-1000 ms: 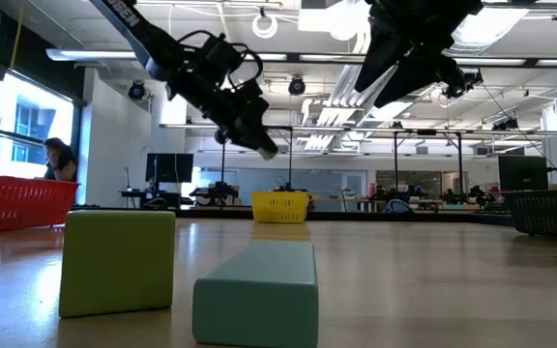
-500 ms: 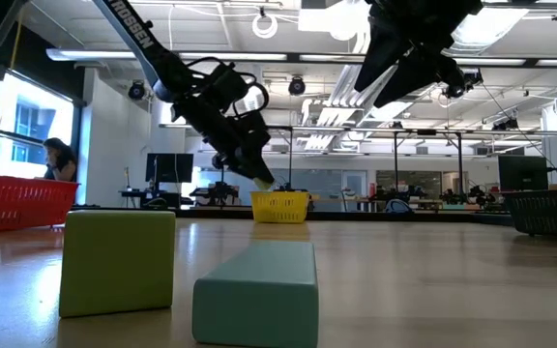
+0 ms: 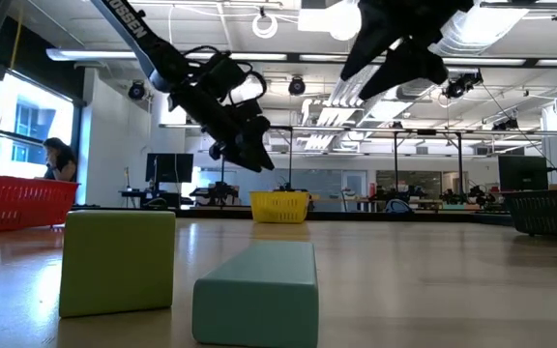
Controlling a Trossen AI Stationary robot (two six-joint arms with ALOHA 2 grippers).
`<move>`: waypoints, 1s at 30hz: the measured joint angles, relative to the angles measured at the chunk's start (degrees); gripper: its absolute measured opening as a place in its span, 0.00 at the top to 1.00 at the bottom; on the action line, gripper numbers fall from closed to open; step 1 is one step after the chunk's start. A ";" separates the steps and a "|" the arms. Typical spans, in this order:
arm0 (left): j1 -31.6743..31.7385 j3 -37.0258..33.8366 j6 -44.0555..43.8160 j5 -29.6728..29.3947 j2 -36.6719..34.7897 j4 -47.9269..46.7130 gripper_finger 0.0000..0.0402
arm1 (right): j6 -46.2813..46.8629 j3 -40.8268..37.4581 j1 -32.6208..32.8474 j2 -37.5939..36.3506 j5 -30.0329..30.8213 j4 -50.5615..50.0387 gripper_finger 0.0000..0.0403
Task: Sort & place blocks by color
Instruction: Put the blue block into the red bin
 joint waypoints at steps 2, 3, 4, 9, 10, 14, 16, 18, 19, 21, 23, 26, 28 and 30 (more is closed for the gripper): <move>0.00 0.00 0.00 0.08 -1.57 -1.74 0.43 | -1.74 0.02 0.33 0.88 -1.20 2.04 0.51; -0.07 0.00 0.03 0.07 -2.50 -2.66 0.43 | -2.38 0.02 0.34 1.44 -1.76 3.08 0.51; -0.21 0.01 0.35 0.13 -3.50 -3.29 0.43 | -3.31 0.02 0.34 2.04 -2.47 4.65 0.51; -0.90 0.04 1.51 2.12 -10.53 -10.77 0.44 | -7.88 0.04 0.34 5.22 -6.39 10.46 0.51; -1.17 0.04 1.51 2.27 -12.11 -12.86 0.44 | -8.75 0.02 0.34 5.74 -7.30 11.21 0.51; -3.02 0.06 1.49 2.27 -18.58 -19.74 0.44 | -12.16 0.02 0.58 8.16 -11.36 17.23 0.51; -4.25 0.08 1.47 2.29 -21.49 -23.90 0.44 | -14.10 0.02 0.95 9.29 -13.39 20.51 0.51; -5.97 0.09 0.97 2.27 -23.94 -26.71 0.44 | -16.50 0.02 1.47 10.19 -15.20 23.05 0.51; -6.90 0.09 0.36 2.29 -25.10 -28.74 0.44 | -17.66 0.02 1.79 10.63 -16.20 24.48 0.51; -8.82 0.09 -0.77 2.31 -26.92 -32.02 0.44 | -20.18 0.00 2.58 11.17 -17.84 25.52 0.51; -10.87 0.09 -1.98 2.31 -28.37 -35.43 0.44 | -22.74 0.00 3.34 11.65 -19.44 27.50 0.51; -14.25 0.09 -4.72 2.30 -29.51 -39.59 0.44 | -26.72 0.00 4.30 12.03 -20.93 30.15 0.51; -16.66 0.04 -7.11 2.31 -30.06 -42.30 0.44 | -29.26 -0.02 4.88 12.08 -21.07 31.60 0.51; -19.14 0.04 -9.52 2.31 -30.06 -45.10 0.44 | -31.74 0.00 5.19 12.11 -21.14 34.42 0.51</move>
